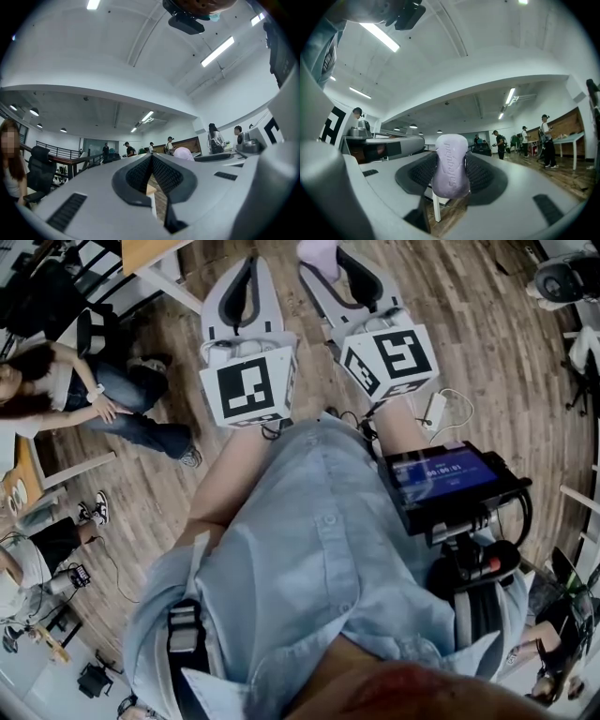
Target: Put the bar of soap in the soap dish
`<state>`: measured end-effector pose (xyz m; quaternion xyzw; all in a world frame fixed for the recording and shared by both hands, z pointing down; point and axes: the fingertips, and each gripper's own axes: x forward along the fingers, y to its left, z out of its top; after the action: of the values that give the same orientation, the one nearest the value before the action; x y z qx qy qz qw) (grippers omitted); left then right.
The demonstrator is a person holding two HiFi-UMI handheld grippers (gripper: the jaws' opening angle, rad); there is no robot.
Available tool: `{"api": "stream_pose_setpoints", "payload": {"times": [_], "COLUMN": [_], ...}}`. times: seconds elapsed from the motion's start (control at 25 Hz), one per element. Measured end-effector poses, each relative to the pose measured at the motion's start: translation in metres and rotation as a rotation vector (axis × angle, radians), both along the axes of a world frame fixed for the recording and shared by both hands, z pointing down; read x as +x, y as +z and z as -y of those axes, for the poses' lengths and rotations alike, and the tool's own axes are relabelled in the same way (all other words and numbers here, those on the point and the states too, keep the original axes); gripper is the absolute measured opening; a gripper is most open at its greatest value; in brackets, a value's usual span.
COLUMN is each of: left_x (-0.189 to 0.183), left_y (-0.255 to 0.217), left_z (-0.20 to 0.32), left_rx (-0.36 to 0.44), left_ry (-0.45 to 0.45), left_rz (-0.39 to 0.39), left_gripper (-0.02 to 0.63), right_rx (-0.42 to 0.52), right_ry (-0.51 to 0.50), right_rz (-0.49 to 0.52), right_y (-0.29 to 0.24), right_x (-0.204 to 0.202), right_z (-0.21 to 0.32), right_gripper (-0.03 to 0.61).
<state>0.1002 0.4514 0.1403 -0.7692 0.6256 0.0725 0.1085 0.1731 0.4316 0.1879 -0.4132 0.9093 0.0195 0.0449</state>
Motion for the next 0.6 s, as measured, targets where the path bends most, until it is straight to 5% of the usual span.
{"api": "stream_pose_setpoints", "payload": {"times": [0.6], "left_x": [0.039], "left_y": [0.006], "left_z": [0.052], "left_rx": [-0.027], "left_ry": [-0.049], "left_rz": [-0.023], "left_gripper": [0.008], "right_rx": [0.012], "right_ry": [-0.072], "right_rz": [0.001], "right_y": [-0.002], "right_x": [0.044], "right_z": [0.045], "right_gripper": [0.199]}}
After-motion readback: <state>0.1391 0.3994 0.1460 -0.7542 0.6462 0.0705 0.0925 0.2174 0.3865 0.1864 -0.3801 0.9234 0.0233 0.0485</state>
